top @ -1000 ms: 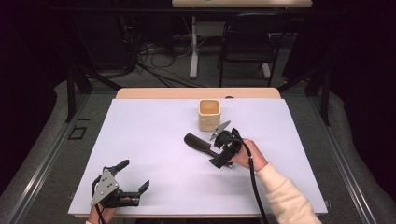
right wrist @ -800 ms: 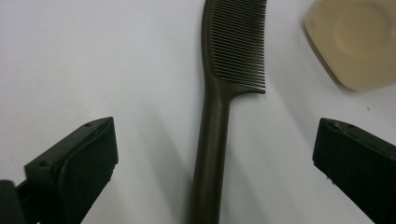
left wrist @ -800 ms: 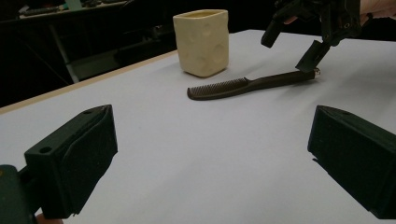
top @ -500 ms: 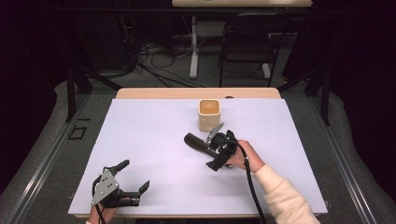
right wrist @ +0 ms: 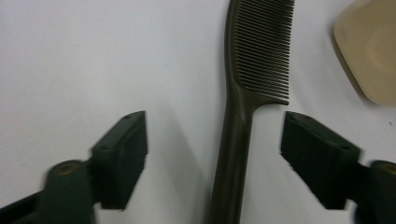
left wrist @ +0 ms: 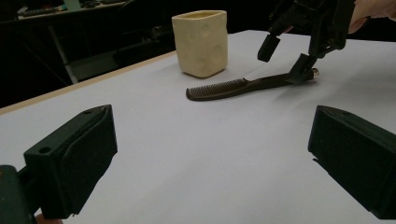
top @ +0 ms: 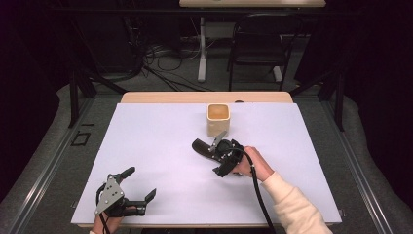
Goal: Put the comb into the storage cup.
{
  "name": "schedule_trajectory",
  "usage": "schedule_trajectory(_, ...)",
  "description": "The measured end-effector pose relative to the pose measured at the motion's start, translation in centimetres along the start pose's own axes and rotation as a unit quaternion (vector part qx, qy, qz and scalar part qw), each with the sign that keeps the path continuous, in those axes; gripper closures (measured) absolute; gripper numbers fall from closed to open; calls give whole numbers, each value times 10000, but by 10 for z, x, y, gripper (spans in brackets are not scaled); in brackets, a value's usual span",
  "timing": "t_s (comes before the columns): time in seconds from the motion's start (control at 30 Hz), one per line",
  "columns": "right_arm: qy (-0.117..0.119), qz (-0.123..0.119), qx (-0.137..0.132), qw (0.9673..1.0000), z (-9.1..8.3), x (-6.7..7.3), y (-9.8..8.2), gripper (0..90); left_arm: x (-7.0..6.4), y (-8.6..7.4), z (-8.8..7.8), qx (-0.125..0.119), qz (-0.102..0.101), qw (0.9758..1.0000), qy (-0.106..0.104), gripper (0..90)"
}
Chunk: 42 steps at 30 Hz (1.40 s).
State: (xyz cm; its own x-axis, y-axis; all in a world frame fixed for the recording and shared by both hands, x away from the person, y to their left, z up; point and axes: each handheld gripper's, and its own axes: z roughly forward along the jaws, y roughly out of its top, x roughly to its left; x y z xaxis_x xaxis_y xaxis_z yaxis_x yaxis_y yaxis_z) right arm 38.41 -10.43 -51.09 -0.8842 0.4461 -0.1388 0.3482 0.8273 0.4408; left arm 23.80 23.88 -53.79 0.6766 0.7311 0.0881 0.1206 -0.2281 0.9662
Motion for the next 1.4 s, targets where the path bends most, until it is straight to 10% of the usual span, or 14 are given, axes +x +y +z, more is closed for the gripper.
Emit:
schedule_trajectory(0.57,21,145,907,9958,16,-13,26,666,1,0,0,-4,-12,10000,-27,12)
schedule_trajectory(1.4,-71,336,1446,9889,31,-17,28,673,0,0,1,31,9,10000,-59,16)
